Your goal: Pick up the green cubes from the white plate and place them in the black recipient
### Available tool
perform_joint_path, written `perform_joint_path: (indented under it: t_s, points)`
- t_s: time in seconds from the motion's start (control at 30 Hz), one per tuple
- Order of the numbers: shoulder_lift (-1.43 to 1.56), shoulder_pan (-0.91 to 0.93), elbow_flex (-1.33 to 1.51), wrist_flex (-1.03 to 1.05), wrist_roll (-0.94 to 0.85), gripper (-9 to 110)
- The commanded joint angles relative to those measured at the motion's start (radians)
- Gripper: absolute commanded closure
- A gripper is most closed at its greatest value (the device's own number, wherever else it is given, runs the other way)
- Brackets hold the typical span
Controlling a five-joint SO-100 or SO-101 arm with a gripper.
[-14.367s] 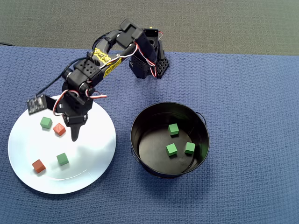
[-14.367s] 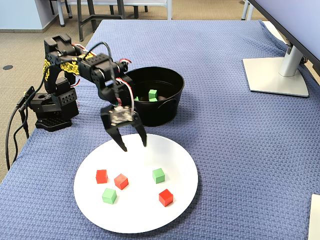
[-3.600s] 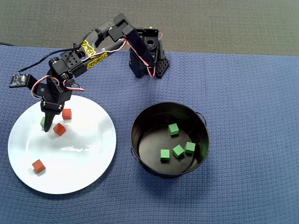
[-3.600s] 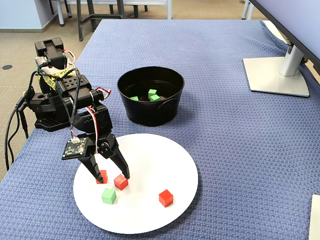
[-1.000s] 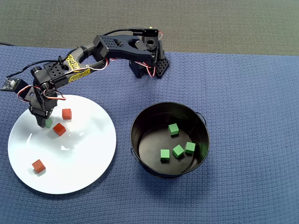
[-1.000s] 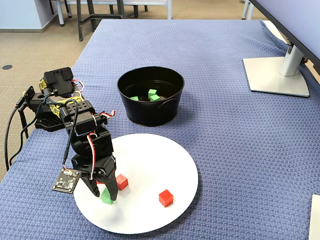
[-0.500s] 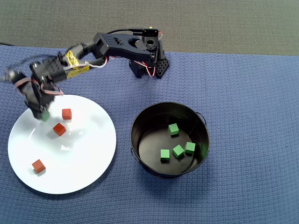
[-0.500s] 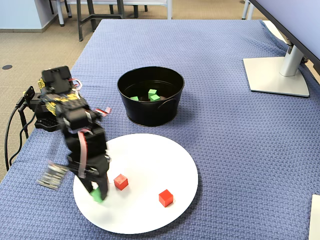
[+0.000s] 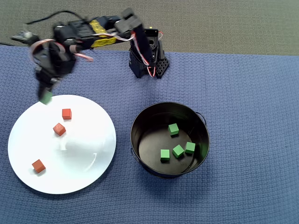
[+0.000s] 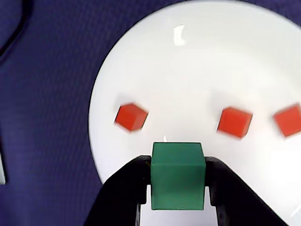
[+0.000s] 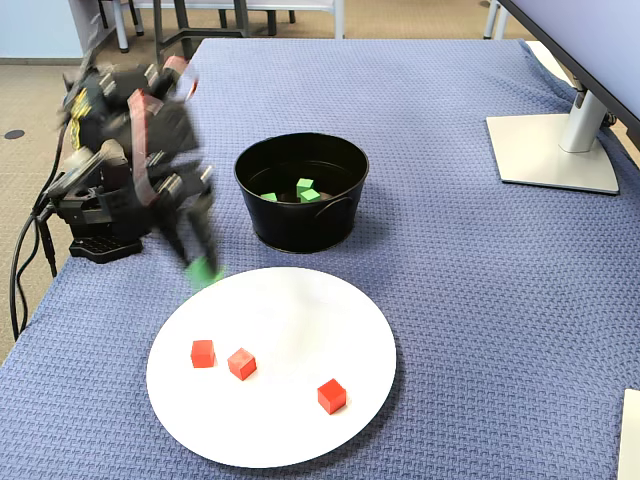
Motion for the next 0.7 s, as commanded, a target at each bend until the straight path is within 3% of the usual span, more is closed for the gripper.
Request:
perform_joint_path:
  t_s: [0.0, 0.17, 0.37, 0.67]
  points:
    - [0.247, -0.222, 0.126, -0.009, 0.166, 101]
    - [0.403, -0.514, 0.278, -0.029, 0.377, 102]
    - [0.572, -0.808, 0.588, -0.14, 0.491, 102]
    - [0.638, -0.928, 0.87, -0.354, 0.488, 102]
